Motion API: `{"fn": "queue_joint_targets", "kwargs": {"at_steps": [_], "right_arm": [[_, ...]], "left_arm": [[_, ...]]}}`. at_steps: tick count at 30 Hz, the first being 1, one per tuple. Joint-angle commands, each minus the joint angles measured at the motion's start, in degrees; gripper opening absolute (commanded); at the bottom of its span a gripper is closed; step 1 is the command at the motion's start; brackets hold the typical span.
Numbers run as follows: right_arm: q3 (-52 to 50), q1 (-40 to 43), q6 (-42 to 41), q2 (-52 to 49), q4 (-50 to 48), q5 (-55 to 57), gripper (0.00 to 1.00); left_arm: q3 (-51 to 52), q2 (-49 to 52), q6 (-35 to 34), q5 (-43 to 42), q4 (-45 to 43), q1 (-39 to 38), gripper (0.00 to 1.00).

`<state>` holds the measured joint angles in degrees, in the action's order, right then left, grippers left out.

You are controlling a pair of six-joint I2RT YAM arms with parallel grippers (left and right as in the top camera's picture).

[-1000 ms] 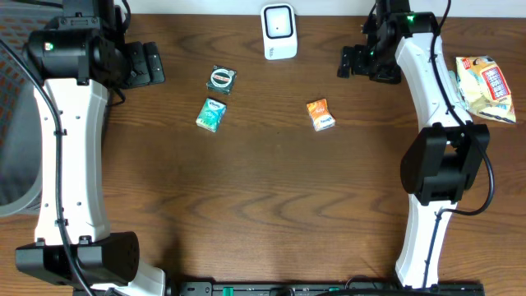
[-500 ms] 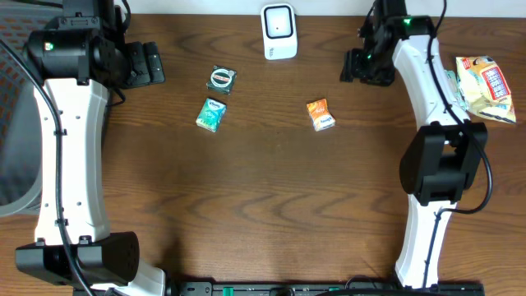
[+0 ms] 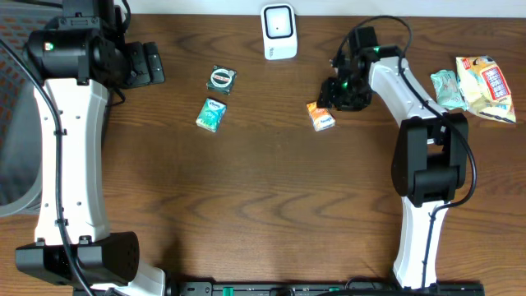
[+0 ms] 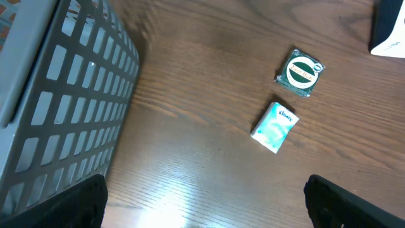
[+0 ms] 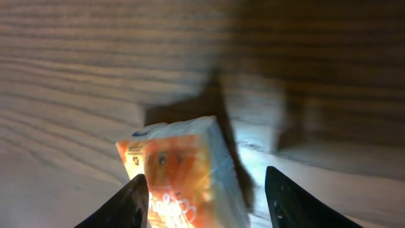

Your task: Scan the item barcode

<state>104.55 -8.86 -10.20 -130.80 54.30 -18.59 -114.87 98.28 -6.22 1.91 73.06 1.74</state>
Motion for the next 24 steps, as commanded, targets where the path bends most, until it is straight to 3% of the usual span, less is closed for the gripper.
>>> {"fn": "queue_joint_targets", "kwargs": {"at_steps": [1,6,19,24], "right_arm": [[-0.44,-0.13,0.46,0.35,-0.11,-3.52,0.53],[-0.48,-0.15,2.1,0.35,-0.13,-5.84,0.48],[-4.04,-0.2,2.12,0.35,0.04,-5.79,0.48],[-6.8,-0.11,2.12,0.35,-1.9,-5.75,0.35]], "left_arm": [[0.28,0.22,-0.5,0.92,0.02,0.24,0.98],[0.28,0.22,-0.52,0.92,0.02,0.24,0.98],[0.28,0.22,-0.52,0.92,0.02,0.24,0.97],[0.28,0.22,-0.52,0.92,0.02,0.24,0.98]]}}
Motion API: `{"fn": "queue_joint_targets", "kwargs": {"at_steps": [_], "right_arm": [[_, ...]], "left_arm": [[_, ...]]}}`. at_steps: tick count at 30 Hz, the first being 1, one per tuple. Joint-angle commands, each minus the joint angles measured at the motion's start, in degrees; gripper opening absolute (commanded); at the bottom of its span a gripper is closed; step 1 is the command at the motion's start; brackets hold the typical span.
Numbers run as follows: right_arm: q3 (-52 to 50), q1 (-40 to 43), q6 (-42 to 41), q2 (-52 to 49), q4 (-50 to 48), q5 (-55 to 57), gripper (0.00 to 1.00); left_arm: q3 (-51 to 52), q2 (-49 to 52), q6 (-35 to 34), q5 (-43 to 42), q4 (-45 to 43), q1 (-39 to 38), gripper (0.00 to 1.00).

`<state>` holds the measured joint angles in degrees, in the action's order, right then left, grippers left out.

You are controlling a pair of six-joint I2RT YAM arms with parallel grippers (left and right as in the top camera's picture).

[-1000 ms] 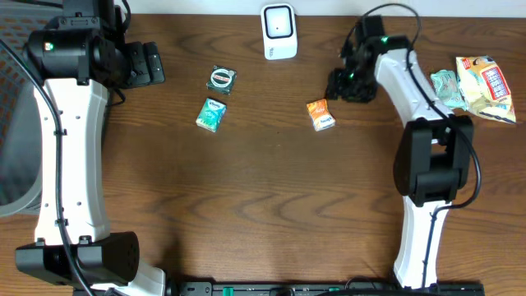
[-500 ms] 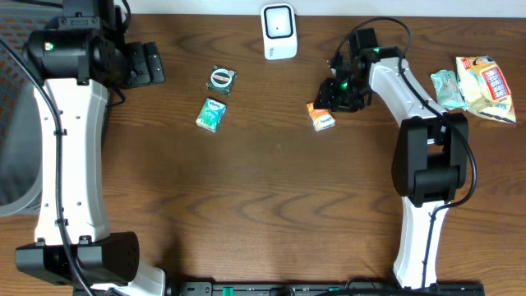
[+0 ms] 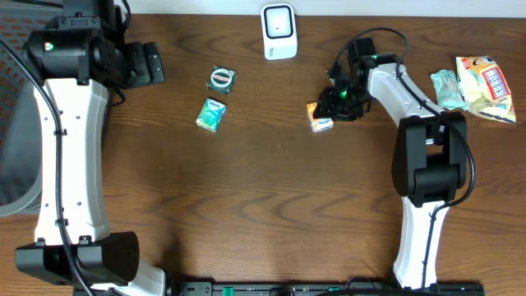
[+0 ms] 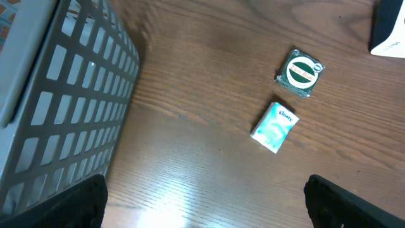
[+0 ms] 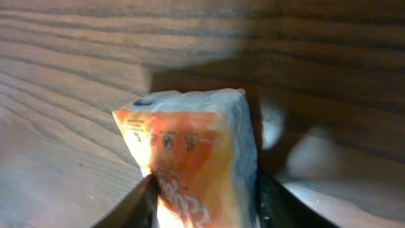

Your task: Scan the item barcode

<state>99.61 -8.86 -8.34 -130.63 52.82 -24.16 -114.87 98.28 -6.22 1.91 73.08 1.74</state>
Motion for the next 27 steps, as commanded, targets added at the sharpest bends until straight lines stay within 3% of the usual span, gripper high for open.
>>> {"fn": "queue_joint_targets", "kwargs": {"at_steps": [1,3,7,21,27], "right_arm": [[-2.01,-0.09,0.26,0.17,-0.44,-0.17,0.3],[-2.03,-0.07,0.26,0.17,-0.33,-0.17,0.17],[-2.03,-0.07,0.24,0.2,-0.17,-0.39,0.01],[-2.01,3.41,0.57,4.26,0.15,-15.3,0.01],[-2.01,5.31,9.64,7.87,2.03,-28.17,0.01]], "left_arm": [[0.28,0.22,-0.52,0.92,0.0,0.24,0.98],[0.28,0.22,-0.52,0.92,0.0,0.24,0.98],[0.28,0.22,-0.5,0.92,0.0,0.22,0.98],[0.28,0.22,-0.5,0.92,0.0,0.22,0.98],[0.28,0.22,-0.5,0.92,0.0,0.24,0.98]]}}
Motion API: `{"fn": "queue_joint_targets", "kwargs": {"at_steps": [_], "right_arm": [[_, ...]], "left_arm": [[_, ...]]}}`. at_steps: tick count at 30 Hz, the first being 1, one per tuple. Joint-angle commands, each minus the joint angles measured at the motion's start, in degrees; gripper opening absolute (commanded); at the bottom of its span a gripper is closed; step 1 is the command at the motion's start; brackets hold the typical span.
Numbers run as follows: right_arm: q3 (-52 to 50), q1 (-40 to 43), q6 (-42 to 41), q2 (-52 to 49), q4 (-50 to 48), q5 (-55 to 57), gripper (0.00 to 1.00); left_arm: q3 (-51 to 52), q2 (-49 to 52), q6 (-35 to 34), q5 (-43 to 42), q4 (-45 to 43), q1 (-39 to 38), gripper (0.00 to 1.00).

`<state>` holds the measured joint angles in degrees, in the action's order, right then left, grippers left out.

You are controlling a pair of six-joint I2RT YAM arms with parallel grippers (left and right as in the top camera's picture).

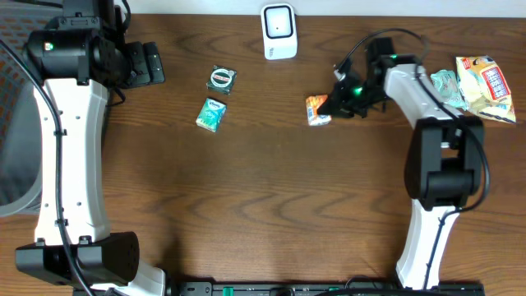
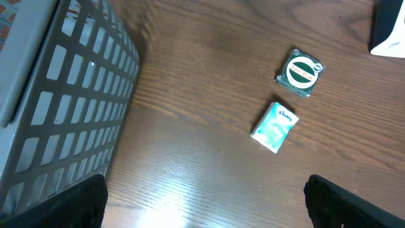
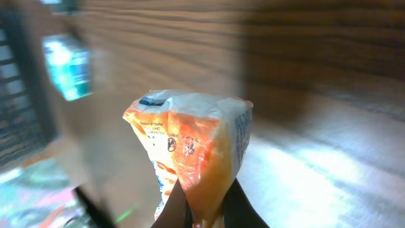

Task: Scan the item barcode
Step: 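Lift the orange pack up beside the white scanner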

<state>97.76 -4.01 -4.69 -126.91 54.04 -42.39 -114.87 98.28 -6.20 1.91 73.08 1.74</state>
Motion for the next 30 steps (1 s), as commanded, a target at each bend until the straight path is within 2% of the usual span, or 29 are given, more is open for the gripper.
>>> {"fn": "queue_joint_targets", "kwargs": {"at_steps": [1,11,15,30], "right_arm": [[-0.15,0.61,6.62,4.57,1.2,-10.71,0.01],[-0.15,0.7,8.81,4.9,2.51,-12.96,0.01],[-0.15,0.7,13.6,4.9,2.49,-20.41,0.01],[-0.15,0.7,13.55,4.9,2.29,-25.92,0.01]], "left_arm": [[0.28,0.22,-0.52,0.92,0.0,0.24,0.98],[0.28,0.22,-0.52,0.92,0.0,0.24,0.98],[0.28,0.22,-0.55,0.92,0.0,0.24,0.98],[0.28,0.22,-0.52,0.92,0.0,0.24,0.98]]}}
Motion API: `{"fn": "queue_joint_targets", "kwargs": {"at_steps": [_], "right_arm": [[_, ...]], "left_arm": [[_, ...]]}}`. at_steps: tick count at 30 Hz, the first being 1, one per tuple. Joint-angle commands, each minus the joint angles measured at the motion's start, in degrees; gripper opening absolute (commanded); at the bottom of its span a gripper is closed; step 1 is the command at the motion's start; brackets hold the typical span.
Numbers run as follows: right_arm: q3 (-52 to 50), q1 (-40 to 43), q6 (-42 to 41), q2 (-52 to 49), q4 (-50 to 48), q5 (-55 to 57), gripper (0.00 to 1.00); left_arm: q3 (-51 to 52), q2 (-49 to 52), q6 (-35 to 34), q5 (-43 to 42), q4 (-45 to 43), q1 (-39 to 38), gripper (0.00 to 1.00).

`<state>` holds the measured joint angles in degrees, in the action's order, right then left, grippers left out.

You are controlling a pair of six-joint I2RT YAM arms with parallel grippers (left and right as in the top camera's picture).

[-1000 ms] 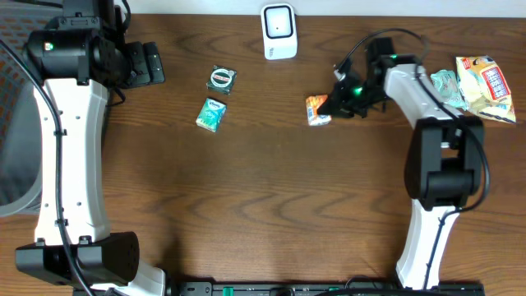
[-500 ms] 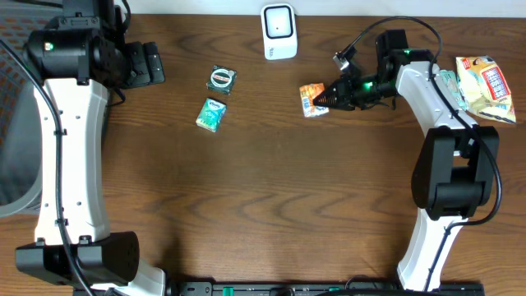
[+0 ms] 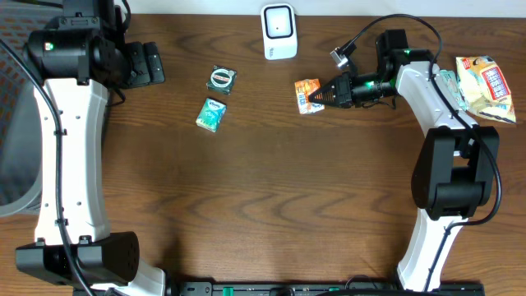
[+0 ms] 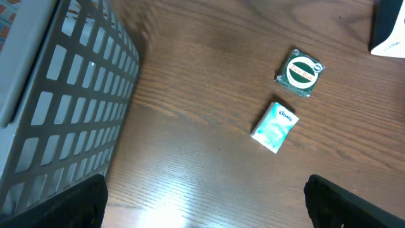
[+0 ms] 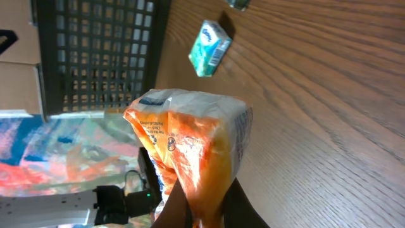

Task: Scan the item barcode
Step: 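Lift the orange pack up beside the white scanner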

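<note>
My right gripper [image 3: 322,94] is shut on an orange and white packet [image 3: 308,95], held above the table just right of and below the white barcode scanner [image 3: 279,31] at the back edge. In the right wrist view the orange packet [image 5: 190,145] fills the centre, pinched between my two fingers at its lower end. My left gripper [image 4: 202,202] stands open over bare wood at the far left, its fingertips [image 4: 63,202] at the frame's bottom corners.
A teal tissue pack [image 3: 211,114] and a round green-labelled item [image 3: 221,78] lie left of centre. A grey slatted basket [image 4: 57,107] stands at the left edge. Snack bags [image 3: 485,86] lie at the far right.
My right gripper has moved left and toward the back with the orange packet, which now hangs nearer the scanner. The left arm has not moved.
My right gripper was open around the orange packet lying on the table. Then the fingers stood closer against it. Then it was shut on the packet and lifted, and now holds it farther left near the scanner. The left arm stayed still.
</note>
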<state>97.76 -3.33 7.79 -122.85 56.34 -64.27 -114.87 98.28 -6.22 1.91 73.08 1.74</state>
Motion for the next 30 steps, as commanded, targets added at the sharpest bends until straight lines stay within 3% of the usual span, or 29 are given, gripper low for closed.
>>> {"fn": "queue_joint_targets", "kwargs": {"at_steps": [1,14,30], "right_arm": [[-0.15,0.02,1.07,0.83,0.0,-4.15,0.01],[-0.15,0.04,5.66,0.83,-0.44,-16.79,0.01],[-0.15,-0.44,5.6,0.83,0.02,-18.84,0.01]], "left_arm": [[0.28,0.22,-0.5,0.92,0.0,0.24,0.98],[0.28,0.22,-0.5,0.92,0.0,0.24,0.98],[0.28,0.22,-0.5,0.92,0.0,0.24,0.98]]}}
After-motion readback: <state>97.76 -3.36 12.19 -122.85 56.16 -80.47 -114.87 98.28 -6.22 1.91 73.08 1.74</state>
